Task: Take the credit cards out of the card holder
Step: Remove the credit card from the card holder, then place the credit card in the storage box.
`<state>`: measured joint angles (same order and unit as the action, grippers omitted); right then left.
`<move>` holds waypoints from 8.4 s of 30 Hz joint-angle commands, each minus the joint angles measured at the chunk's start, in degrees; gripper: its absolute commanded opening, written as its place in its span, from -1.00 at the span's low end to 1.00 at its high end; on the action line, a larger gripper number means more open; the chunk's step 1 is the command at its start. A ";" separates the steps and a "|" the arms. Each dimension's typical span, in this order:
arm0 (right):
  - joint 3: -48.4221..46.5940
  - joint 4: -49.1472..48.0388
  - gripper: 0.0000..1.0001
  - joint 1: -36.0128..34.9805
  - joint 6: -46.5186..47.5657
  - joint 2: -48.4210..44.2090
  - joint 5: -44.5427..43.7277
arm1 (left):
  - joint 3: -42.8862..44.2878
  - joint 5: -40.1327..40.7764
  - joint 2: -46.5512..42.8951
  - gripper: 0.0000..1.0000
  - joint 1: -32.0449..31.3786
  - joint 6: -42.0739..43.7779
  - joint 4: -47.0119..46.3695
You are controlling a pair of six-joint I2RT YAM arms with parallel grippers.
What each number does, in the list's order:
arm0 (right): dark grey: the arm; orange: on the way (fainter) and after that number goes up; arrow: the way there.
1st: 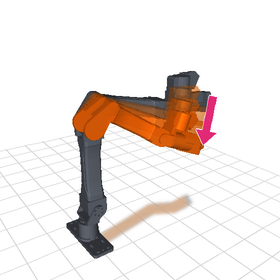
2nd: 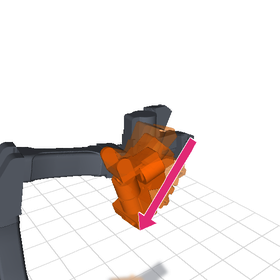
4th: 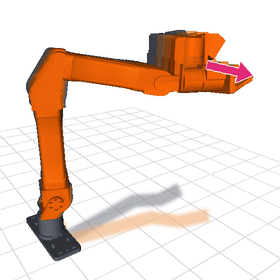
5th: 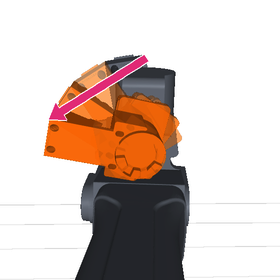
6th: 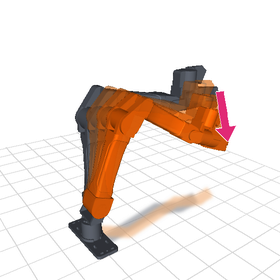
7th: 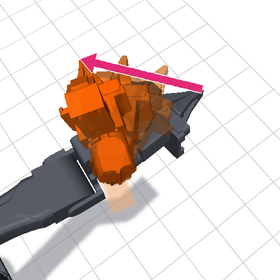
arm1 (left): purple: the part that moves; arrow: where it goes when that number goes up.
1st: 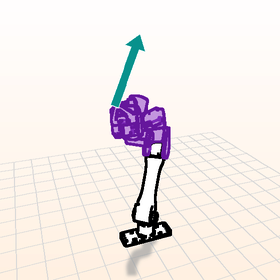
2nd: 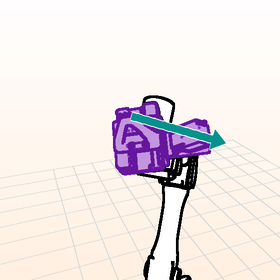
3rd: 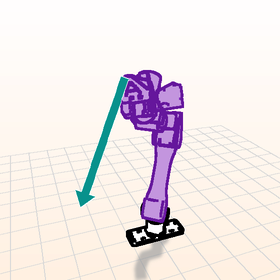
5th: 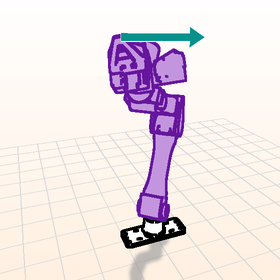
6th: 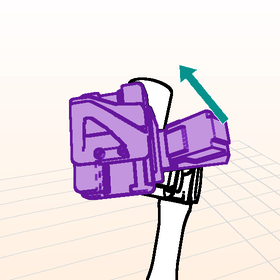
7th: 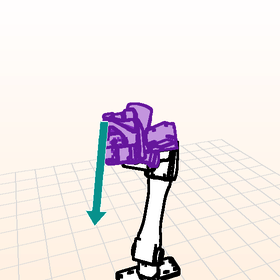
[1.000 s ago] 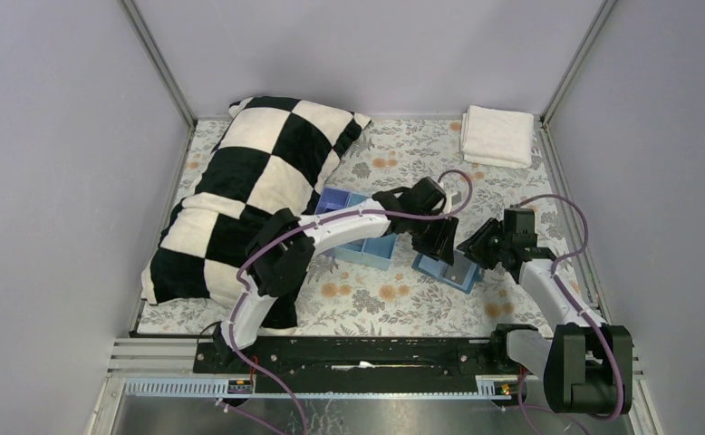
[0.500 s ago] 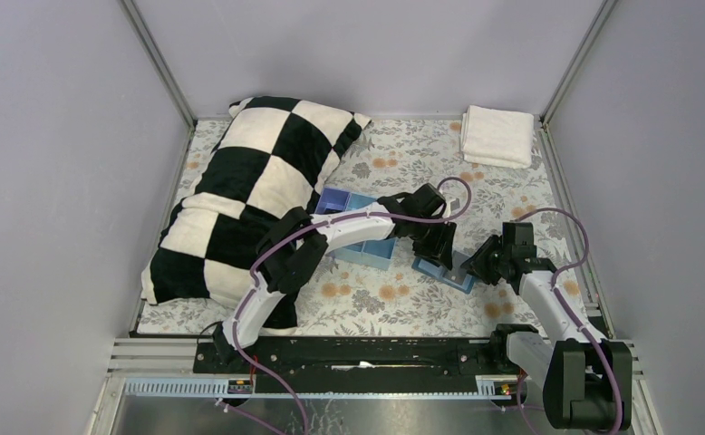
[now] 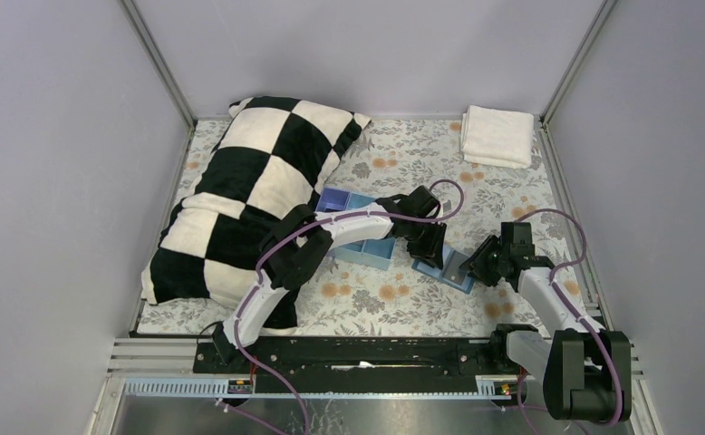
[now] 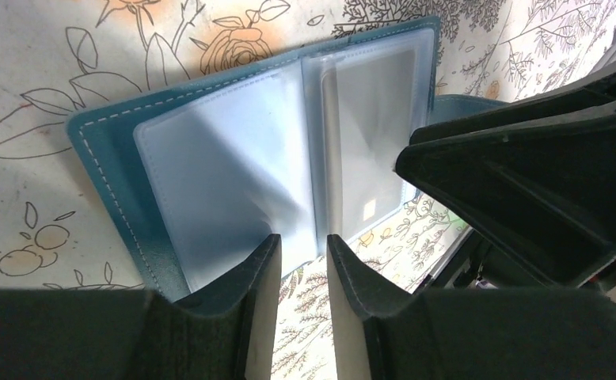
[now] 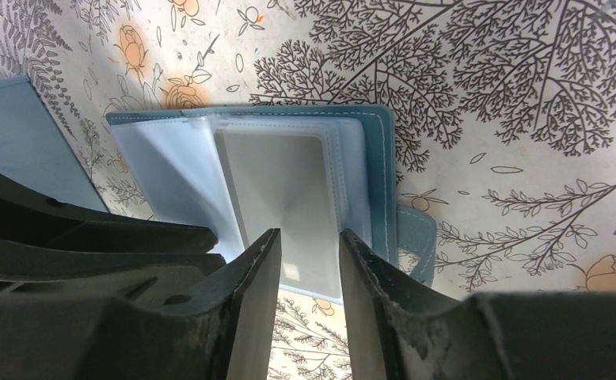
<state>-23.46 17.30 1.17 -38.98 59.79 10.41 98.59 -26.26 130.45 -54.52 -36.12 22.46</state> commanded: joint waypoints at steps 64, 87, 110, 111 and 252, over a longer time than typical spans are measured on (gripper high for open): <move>-0.35 -27.58 0.12 -5.48 -7.24 7.36 16.53 | -2.45 0.39 -16.61 0.34 4.31 2.80 3.05; 2.05 -11.34 0.08 0.70 -3.39 8.46 5.76 | -3.79 -2.39 -5.22 0.26 3.01 -2.08 -3.56; 0.91 -14.77 0.01 3.75 -4.74 1.48 16.91 | -2.77 -0.98 -5.08 0.19 2.72 -1.33 -2.93; 0.88 -15.39 0.00 3.75 -4.89 2.15 17.32 | -2.72 -0.50 -5.63 0.19 2.84 -1.32 -2.89; 7.87 -54.90 -1.00 2.96 -24.85 -12.50 43.81 | -20.84 -28.74 -26.02 -0.43 13.00 -19.65 -38.43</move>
<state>-16.12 -34.68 4.38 -63.53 47.05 51.81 77.38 -54.96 107.59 -41.67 -55.68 -11.20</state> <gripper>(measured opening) 0.018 0.302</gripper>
